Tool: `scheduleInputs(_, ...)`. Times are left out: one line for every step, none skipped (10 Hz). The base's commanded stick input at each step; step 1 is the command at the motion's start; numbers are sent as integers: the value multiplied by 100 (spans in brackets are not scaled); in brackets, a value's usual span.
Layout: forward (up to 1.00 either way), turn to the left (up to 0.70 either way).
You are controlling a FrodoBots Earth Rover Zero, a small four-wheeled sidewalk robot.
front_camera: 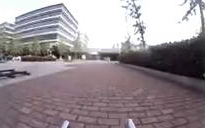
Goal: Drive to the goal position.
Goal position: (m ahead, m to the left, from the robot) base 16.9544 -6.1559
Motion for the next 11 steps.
scheduleInputs(70,-14)
scheduleInputs(70,-14)
scheduleInputs(70,-14)
scheduleInputs(70,-6)
scheduleInputs(70,-2)
scheduleInputs(70,0)
scheduleInputs(70,0)
scheduleInputs(70,0)
scheduleInputs(70,0)
scheduleInputs(70,0)
scheduleInputs(70,0)
